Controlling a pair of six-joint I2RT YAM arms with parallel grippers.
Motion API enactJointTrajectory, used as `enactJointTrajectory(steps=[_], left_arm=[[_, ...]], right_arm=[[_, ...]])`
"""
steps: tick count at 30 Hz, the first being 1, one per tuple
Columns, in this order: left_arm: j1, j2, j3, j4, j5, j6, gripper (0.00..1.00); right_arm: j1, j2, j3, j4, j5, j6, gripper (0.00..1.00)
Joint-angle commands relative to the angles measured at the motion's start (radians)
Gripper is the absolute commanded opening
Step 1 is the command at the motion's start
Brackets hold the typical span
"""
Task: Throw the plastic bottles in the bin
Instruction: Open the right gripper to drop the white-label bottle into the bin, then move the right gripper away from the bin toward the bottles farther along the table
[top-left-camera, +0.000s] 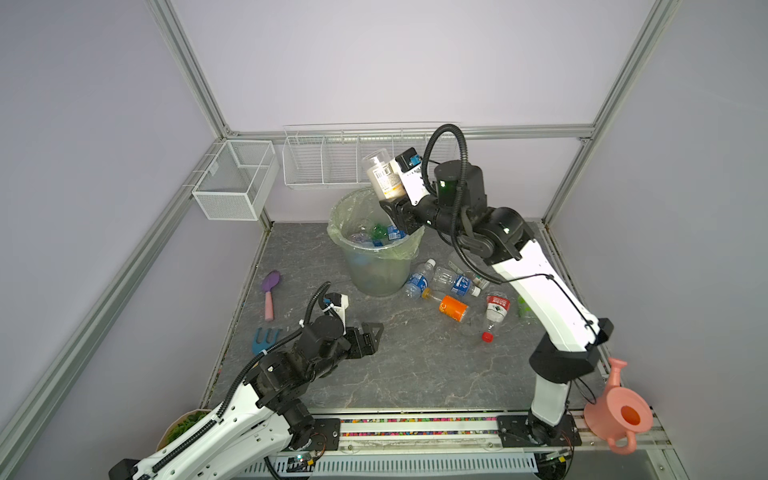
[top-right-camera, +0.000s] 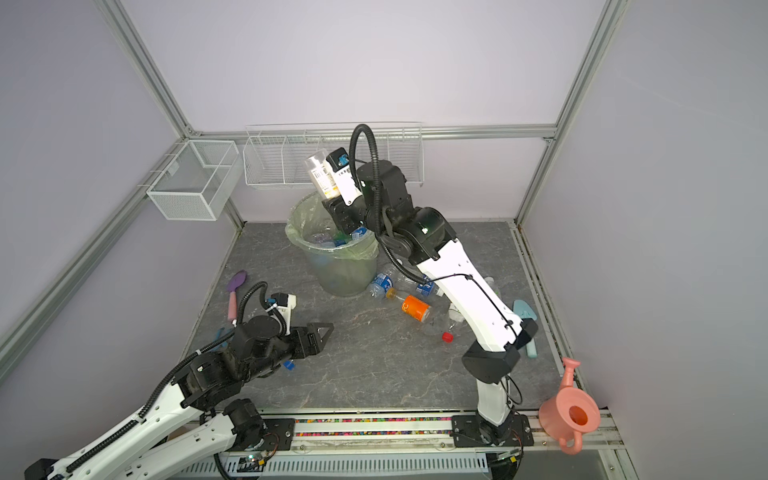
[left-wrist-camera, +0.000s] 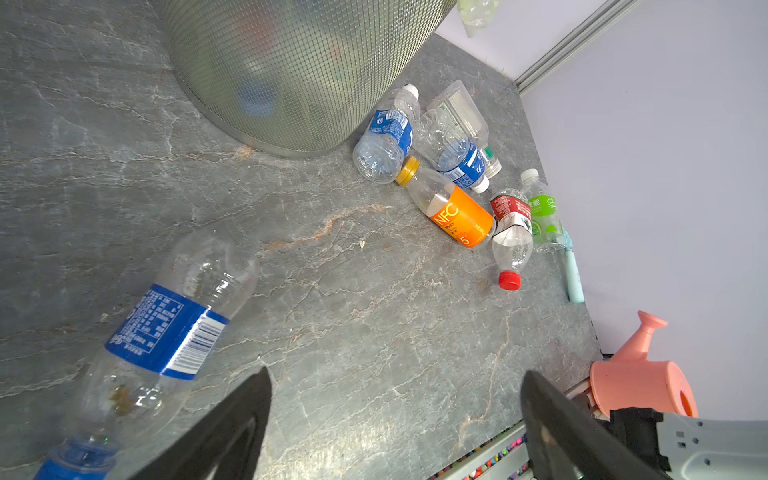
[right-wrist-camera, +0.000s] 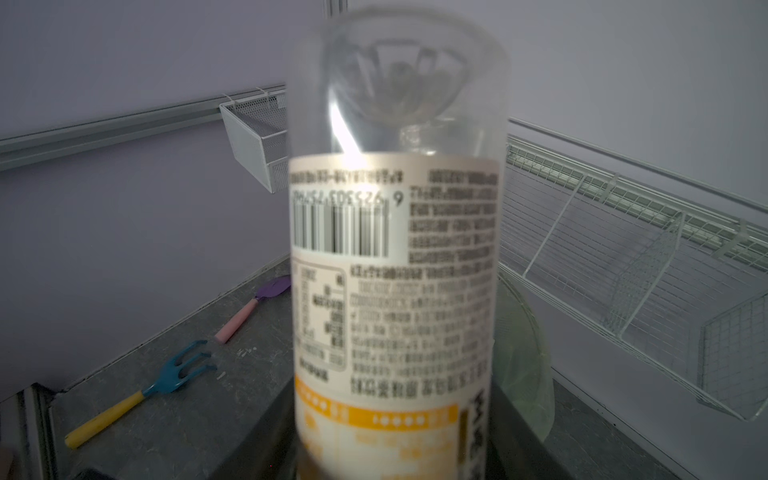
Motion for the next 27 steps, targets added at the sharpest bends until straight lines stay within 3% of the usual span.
enactJointTrajectory(steps=[1, 4, 10, 21, 27], left_arm=[[-0.005, -0.023, 0.033, -0.031, -0.019, -0.011, 0.93], [-0.006, -0.038, 0.031, -0.043, -0.025, -0.016, 0.93], [-0.005, -0.044, 0.029, -0.051, -0.027, -0.018, 0.93], [-0.022, 0.022, 0.046, -0.008, -0.017, -0.016, 0.92], [-0.034, 0.031, 0.045, -0.008, -0.026, -0.018, 0.92]], right_arm=[[-0.074, 0.130, 0.130, -0.112, -0.083, 0.062, 0.18], [-0.079, 0.167, 0.103, -0.120, -0.103, 0.024, 0.92], [-0.049, 0.085, 0.037, -0.137, 0.017, -0.007, 0.88], [-0.037, -0.187, -0.219, -0.004, 0.017, -0.008, 0.88], [-0.038, -0.380, -0.477, 0.106, 0.038, 0.015, 0.88]])
